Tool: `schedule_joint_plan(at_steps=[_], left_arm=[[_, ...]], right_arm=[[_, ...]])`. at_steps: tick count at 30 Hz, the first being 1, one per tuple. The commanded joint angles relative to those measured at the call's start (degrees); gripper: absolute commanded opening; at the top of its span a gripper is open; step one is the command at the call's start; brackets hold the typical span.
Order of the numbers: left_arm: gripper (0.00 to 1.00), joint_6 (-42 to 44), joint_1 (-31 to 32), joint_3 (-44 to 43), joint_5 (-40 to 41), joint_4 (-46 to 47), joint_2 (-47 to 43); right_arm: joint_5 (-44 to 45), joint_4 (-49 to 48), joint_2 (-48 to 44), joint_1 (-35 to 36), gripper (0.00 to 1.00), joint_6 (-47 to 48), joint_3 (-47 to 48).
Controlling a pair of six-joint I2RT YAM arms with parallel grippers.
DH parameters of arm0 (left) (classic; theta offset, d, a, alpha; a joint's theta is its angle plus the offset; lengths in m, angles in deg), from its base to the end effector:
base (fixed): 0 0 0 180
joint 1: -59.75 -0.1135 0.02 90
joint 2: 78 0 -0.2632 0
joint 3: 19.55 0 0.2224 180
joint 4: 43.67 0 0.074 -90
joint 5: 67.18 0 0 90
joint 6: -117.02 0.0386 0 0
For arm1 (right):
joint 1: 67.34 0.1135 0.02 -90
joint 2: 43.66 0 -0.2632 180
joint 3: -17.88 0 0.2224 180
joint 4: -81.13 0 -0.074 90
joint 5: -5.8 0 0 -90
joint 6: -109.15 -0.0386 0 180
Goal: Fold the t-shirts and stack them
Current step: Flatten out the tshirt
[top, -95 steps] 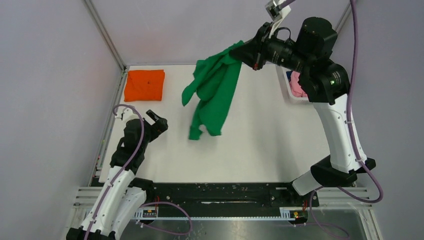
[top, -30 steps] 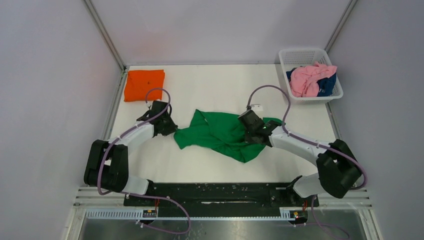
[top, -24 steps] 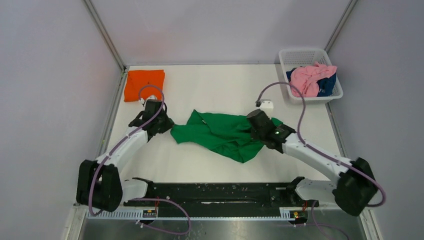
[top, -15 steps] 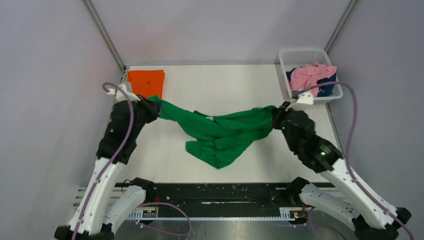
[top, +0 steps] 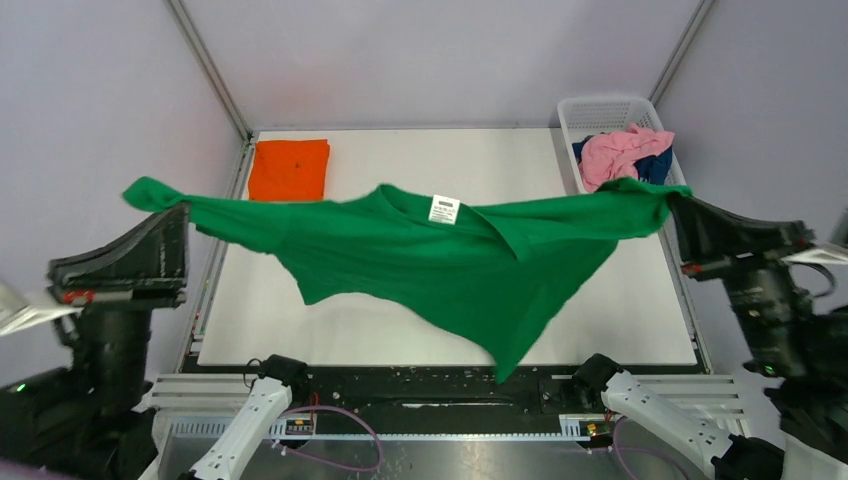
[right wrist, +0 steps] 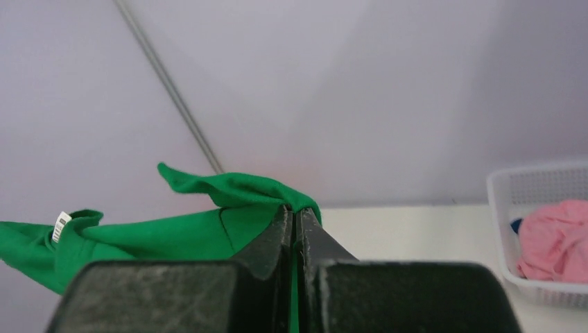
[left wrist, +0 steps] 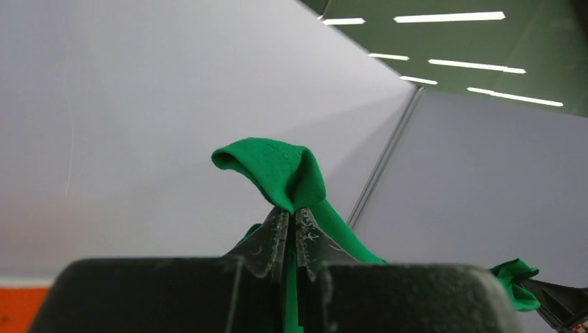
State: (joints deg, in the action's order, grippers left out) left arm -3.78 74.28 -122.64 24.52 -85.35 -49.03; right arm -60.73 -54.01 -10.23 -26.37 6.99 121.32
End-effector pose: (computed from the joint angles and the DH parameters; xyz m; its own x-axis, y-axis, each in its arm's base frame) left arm -0.0524 0.0148 0.5153 0.3300 -0.6143 -0.7168 0.4605 0.7676 -0.4458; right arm -0.0085 -0.0277 0.5140 0.2443 0.4681 -0.8492 -0.3894 0.8494 0.3561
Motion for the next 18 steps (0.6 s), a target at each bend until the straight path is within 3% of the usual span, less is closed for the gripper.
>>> schedule_joint_plan(at_steps=[1, 5, 9, 14, 18], left_arm=[[0.0, 3.6, 0.0, -9.6, -4.1, -0.5, 0.0], [0.0, 4.0, -0.3, -15.7, -6.1, -1.6, 0.8], [0.0, 3.0, -1.4, -16.3, -6.7, -1.6, 1.5], [0.0, 2.7, -2.4, -13.0, -3.0, -1.9, 4.1], [0.0, 1.9, -2.4, -7.2, 6.9, -3.7, 7.7]], right_arm=[[-8.6, 4.5, -1.1, 0.2, 0.0, 0.7, 6.2], [-12.5, 6.8, -0.9, 0.2, 0.0, 0.5, 12.1], [-12.9, 7.9, 0.9, 0.2, 0.0, 1.0, 14.5], [-4.8, 7.9, 4.2, 0.2, 0.0, 2.6, 13.5], [4.0, 5.8, 8.6, 0.2, 0.0, 5.8, 8.7]])
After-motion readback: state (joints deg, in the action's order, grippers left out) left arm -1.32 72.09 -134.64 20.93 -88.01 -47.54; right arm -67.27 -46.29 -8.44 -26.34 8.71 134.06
